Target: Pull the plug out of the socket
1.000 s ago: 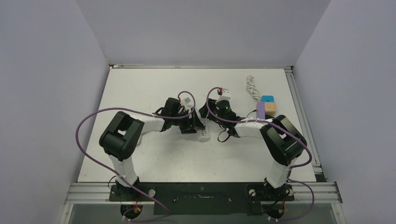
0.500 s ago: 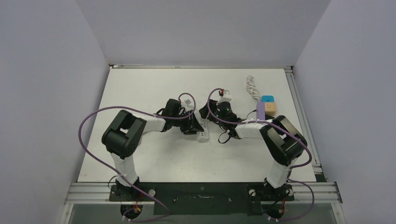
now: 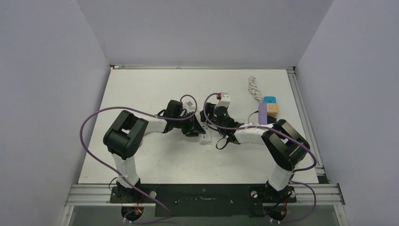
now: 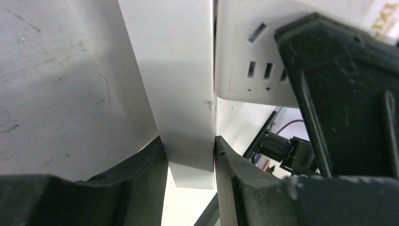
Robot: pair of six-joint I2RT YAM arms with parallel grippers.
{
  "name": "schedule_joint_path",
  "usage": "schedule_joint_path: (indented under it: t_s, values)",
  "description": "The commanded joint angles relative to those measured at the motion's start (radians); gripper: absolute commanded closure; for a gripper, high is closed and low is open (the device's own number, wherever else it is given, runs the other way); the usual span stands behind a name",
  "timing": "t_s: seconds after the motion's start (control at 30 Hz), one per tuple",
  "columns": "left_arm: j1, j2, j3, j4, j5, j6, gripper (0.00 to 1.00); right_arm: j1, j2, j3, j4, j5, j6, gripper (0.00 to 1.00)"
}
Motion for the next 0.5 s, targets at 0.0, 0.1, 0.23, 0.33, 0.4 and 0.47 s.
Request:
schedule_joint_path:
  t_s: [0.0,0.1,0.23,0.33,0.4,0.47]
  values:
    - [0.006,0.019,0.006,0.029,-0.011,0.009,1.0,0.079,-0.064,0.011,-0.016,0.127,-0.086,0.95]
    - [0.011,0.014,0.006,0.011,-0.029,0.017,1.0,0.086,-0.059,0.014,-0.016,0.12,-0.075,0.95]
    - [0.014,0.019,0.007,-0.015,-0.047,0.022,1.0,0.064,-0.051,0.008,-0.007,0.079,-0.043,0.95]
    - [0.014,0.022,0.006,-0.029,-0.059,0.025,1.0,0.021,-0.053,-0.016,0.029,-0.005,0.003,0.95]
    - [0.014,0.018,0.001,-0.034,-0.076,0.029,1.0,-0.028,-0.047,-0.034,0.065,-0.108,0.042,0.95]
    - [0.013,0.011,-0.007,-0.036,-0.087,0.029,1.0,-0.078,-0.036,-0.063,0.139,-0.219,0.095,0.95]
